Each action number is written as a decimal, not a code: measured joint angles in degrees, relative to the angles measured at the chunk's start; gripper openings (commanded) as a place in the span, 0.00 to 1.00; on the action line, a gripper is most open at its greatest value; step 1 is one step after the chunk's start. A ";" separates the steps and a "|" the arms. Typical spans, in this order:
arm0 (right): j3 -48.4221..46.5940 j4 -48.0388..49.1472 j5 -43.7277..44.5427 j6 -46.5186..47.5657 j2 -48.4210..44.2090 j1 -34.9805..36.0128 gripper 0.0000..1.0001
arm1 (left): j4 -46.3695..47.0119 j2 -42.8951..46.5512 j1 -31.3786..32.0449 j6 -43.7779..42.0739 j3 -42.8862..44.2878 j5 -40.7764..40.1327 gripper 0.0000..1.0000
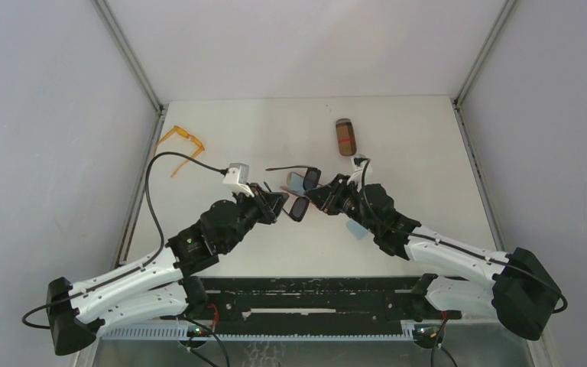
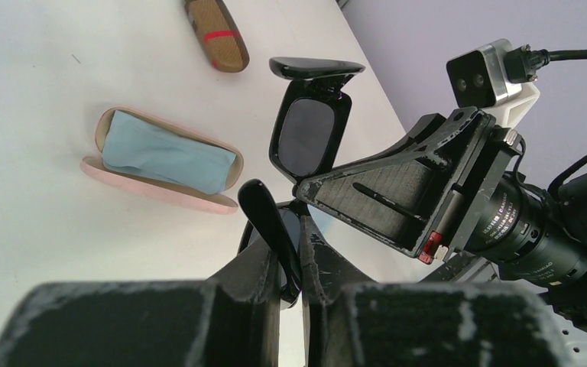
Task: Organize the sunglasses
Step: Pick up the sunglasses from the center of the board, then fold the sunglasses.
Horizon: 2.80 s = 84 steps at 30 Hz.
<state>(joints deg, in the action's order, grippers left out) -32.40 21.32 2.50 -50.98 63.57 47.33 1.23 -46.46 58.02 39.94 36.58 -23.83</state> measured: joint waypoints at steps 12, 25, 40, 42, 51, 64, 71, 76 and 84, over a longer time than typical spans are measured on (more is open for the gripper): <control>-0.02 -0.04 -0.04 -0.13 1.16 0.00 0.15 | 0.00 0.00 0.11 0.00 0.00 0.00 0.00; -0.04 -0.87 0.83 -0.07 0.72 0.00 0.00 | -0.28 -0.57 0.11 -0.17 0.44 0.63 0.34; -2.54 -16.00 8.70 2.69 -6.91 -4.20 0.00 | -3.91 0.26 0.22 -4.13 4.59 4.61 0.77; -2.93 -19.04 11.06 3.08 -8.90 -5.95 0.00 | -5.05 0.76 0.24 -4.85 5.07 4.70 0.77; -5.44 -30.29 21.40 6.38 -18.73 -8.50 0.00 | -12.17 -1.77 0.26 -6.19 7.39 1.53 0.76; -12.02 -33.55 35.82 13.05 -13.51 7.65 0.00 | -15.91 -11.13 0.26 -7.63 14.05 -2.36 0.77; -12.98 -33.66 38.64 14.82 -10.60 9.99 0.00 | -16.22 -12.00 0.26 -8.68 14.69 -5.03 0.80; -12.98 -33.75 38.60 15.54 -10.36 11.34 0.00 | -17.44 -14.16 0.26 -10.43 16.00 -7.37 0.81; -13.09 -33.70 37.35 16.92 -10.12 12.24 0.00 | -19.17 -17.79 0.26 -12.94 18.62 -9.22 0.83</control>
<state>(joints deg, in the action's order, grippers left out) -45.50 -12.38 39.86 -34.06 53.45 59.57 -17.93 -64.25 58.28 27.00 55.20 -33.06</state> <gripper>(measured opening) 0.019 0.824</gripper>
